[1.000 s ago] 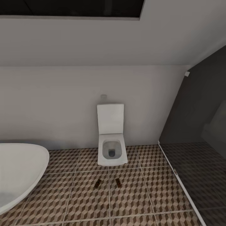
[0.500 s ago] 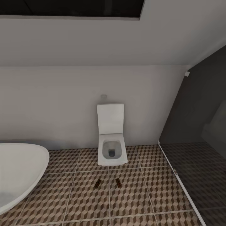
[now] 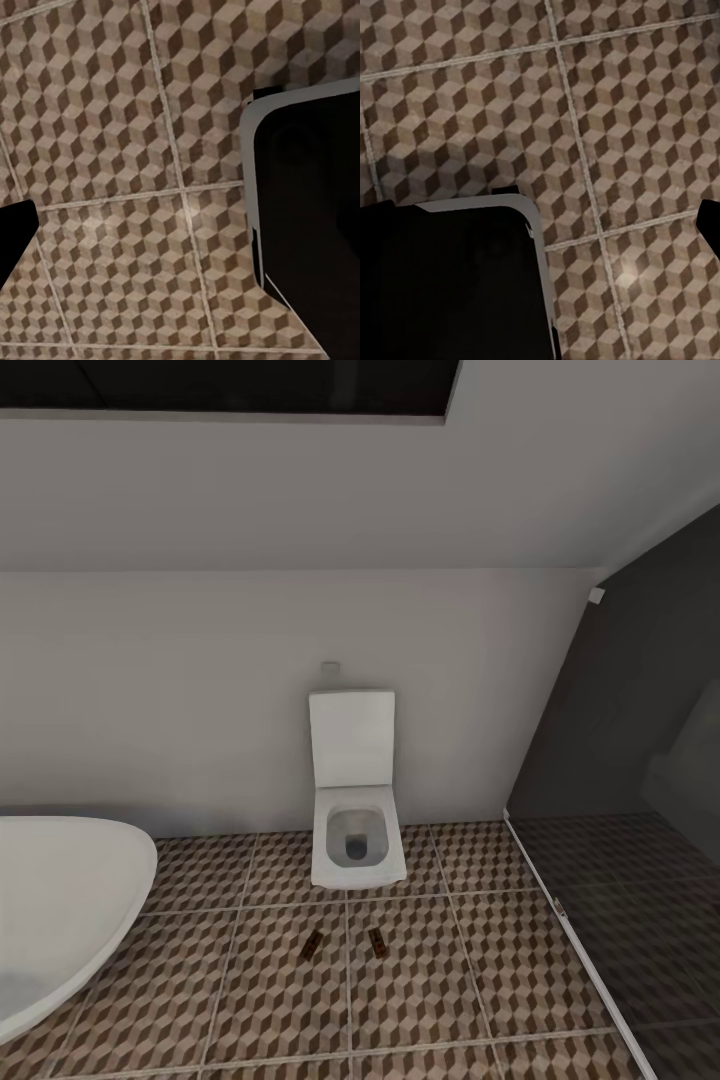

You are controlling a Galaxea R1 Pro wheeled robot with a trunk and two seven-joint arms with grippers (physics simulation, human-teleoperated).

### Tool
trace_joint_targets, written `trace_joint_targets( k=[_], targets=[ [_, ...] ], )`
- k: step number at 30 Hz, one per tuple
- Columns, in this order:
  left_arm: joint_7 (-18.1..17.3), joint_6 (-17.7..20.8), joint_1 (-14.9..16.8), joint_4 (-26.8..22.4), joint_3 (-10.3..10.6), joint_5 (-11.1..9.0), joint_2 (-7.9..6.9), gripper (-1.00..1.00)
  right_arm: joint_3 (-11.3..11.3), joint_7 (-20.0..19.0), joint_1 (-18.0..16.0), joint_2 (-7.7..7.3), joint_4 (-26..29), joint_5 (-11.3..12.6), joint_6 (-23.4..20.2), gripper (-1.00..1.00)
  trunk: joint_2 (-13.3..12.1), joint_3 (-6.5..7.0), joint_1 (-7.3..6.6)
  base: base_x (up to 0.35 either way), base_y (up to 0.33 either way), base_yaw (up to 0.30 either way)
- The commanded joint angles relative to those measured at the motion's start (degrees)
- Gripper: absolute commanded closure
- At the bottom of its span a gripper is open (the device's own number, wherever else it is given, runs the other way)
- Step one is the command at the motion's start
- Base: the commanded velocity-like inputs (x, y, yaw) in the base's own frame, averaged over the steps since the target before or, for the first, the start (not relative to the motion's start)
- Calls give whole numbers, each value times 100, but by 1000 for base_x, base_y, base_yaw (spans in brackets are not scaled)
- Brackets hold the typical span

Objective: Take the four mousetraps from the cabinet in the bathroom and place them on the bathroom floor. Make sure all four end up on the same floor surface, and ensure that at least two of them are either under or directly next to the same bathroom sink.

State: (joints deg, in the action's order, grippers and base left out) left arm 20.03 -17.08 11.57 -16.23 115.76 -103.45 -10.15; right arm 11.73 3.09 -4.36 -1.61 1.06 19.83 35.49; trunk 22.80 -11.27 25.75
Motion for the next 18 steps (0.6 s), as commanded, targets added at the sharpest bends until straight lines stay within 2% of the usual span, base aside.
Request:
trace_joint_targets(
  k=[1,8,18],
  targets=[
    [41,-37,7,-1,50,-37,0,-100,49,38,-3,3,-1,16,9,-100,12,-11,3,0,0,0],
    [40,-48,-4,199,36,-39,101,-100,49,56,-3,16,-1,14,3,-100,12,-11,3,0,0,0],
    [30,-15,-6,265,35,-35,132,-100,49,56,-3,22,2,12,4,-100,12,-11,3,0,0,0]
  ],
)
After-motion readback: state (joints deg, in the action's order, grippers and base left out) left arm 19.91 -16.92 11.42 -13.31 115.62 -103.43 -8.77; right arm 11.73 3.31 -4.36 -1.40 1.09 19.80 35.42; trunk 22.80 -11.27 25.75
